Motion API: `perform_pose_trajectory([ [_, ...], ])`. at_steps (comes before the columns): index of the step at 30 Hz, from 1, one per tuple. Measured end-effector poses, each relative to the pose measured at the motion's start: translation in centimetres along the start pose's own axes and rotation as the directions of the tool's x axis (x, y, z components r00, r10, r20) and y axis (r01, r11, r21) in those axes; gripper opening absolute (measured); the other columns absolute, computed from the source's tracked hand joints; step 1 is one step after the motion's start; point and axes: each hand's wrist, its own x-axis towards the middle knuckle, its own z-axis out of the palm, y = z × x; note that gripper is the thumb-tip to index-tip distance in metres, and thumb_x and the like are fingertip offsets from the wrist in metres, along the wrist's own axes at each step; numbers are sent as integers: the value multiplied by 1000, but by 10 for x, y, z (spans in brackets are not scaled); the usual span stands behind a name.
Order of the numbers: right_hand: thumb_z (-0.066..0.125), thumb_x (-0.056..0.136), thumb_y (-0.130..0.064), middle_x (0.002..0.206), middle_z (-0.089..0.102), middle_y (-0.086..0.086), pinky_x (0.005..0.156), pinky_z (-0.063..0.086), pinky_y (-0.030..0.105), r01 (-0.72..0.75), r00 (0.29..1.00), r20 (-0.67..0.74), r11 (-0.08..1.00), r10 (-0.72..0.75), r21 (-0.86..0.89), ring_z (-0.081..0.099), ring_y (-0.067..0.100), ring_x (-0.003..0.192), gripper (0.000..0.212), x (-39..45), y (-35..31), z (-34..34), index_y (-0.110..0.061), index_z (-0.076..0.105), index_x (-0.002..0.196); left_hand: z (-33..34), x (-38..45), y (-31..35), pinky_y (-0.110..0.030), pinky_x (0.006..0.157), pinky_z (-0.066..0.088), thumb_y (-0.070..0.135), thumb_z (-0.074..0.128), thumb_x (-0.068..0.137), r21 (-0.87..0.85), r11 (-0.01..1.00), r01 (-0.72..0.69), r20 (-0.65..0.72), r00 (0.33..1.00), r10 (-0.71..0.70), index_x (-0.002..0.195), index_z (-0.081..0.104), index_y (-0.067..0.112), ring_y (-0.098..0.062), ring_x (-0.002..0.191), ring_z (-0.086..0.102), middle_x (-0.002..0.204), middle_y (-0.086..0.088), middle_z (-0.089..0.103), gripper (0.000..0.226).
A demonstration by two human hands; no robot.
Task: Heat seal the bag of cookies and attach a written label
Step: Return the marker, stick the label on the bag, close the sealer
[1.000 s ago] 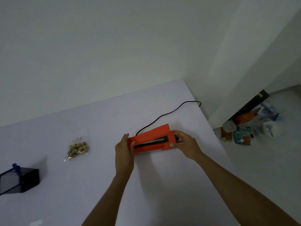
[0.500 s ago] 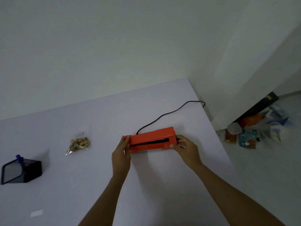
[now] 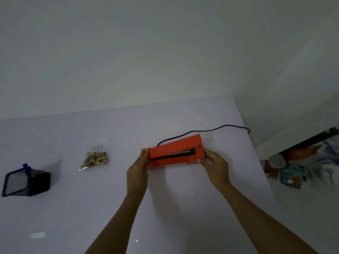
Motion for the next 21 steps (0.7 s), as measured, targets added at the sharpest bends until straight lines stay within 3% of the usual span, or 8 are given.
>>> perform_pose_trajectory([
  [5,75,80,-8,114,68,0,91,46,16,19,999,26,1000,-19,-16,64,10,101,50,45,-19,22,-13,61,128,-1,47,-14,-26,79,47,-2,57,91,50,999,-1,-21,1000,2,133,53,10,-31,94,68,128,-14,60,44],
  [9,75,80,-7,112,67,-1,83,43,0,51,997,50,998,-50,-20,63,9,98,49,76,-32,36,-13,62,127,-2,79,-25,-25,85,44,1,55,93,77,997,8,-20,1000,-7,133,54,12,-32,104,65,132,-13,56,41],
  [11,75,80,-7,112,67,-1,83,43,0,67,996,63,997,-65,-36,63,9,99,49,87,-36,41,-13,62,127,-4,90,-27,-25,87,44,1,56,93,67,998,-2,-23,1000,4,132,54,11,-33,107,64,133,-14,56,40],
  [16,76,79,-9,115,68,4,90,48,18,56,998,37,997,-54,-44,65,14,101,49,96,-40,47,-11,62,126,-6,107,-29,-23,87,45,6,54,95,50,999,20,-13,1000,-19,133,54,13,-29,108,63,134,-11,55,38],
  [19,76,80,-12,115,68,5,90,55,41,62,998,10,997,-62,-39,65,16,101,49,94,-35,50,-14,62,126,-6,109,-31,-28,89,49,6,54,95,46,999,9,-9,1000,-8,133,53,13,-30,107,64,136,-12,53,39],
  [21,76,80,-12,115,68,5,87,56,48,66,998,6,997,-66,-38,66,18,102,49,93,-33,50,-15,61,127,-6,109,-32,-29,90,49,6,54,95,40,999,10,-8,1000,-10,133,53,13,-29,108,64,136,-13,53,39],
])
